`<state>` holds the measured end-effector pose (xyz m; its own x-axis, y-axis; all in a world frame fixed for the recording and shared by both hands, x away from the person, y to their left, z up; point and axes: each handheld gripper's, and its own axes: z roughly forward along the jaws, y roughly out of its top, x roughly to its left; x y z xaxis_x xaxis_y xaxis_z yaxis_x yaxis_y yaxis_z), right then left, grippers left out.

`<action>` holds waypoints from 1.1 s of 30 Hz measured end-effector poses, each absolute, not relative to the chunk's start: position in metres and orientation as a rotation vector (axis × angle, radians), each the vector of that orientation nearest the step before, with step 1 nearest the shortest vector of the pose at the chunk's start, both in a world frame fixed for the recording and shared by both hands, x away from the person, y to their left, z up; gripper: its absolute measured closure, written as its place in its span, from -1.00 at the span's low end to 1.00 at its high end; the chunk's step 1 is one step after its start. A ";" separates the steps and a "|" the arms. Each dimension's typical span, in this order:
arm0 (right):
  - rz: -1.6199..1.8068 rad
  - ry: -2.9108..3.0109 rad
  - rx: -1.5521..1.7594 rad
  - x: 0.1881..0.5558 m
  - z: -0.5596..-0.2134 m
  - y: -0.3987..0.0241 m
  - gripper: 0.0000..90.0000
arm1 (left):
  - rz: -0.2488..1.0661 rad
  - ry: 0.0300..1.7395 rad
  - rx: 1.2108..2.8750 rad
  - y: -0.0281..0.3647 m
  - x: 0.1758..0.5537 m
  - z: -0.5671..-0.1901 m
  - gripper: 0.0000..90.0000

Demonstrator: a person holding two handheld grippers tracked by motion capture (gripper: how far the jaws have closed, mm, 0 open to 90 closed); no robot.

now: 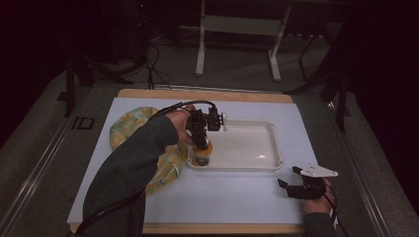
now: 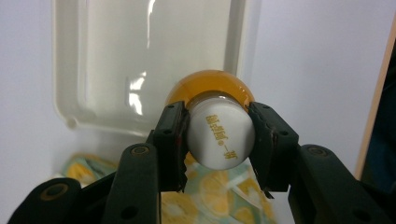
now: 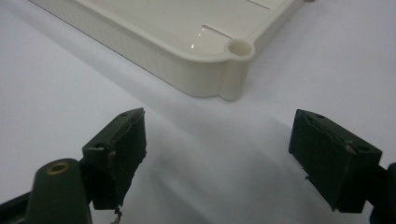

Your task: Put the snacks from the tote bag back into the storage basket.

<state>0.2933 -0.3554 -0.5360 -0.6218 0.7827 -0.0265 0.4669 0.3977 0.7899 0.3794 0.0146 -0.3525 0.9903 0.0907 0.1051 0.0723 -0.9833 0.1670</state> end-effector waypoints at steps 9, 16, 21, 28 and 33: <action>1.085 2.268 1.070 0.293 -0.536 -0.355 -0.59 | 0.133 0.144 2.897 0.020 0.385 -0.355 0.31; 1.083 2.269 1.070 0.293 -0.536 -0.355 -0.59 | 0.101 0.250 2.836 0.033 0.392 -0.359 0.20; 1.080 2.270 1.073 0.293 -0.536 -0.354 -0.59 | 0.053 0.303 2.725 0.042 0.395 -0.356 0.06; 1.080 2.270 1.072 0.293 -0.536 -0.354 -0.59 | 0.045 0.337 2.584 0.055 0.395 -0.346 0.03; 1.080 2.270 1.071 0.293 -0.536 -0.354 -0.59 | 0.050 0.361 2.481 0.069 0.395 -0.339 0.16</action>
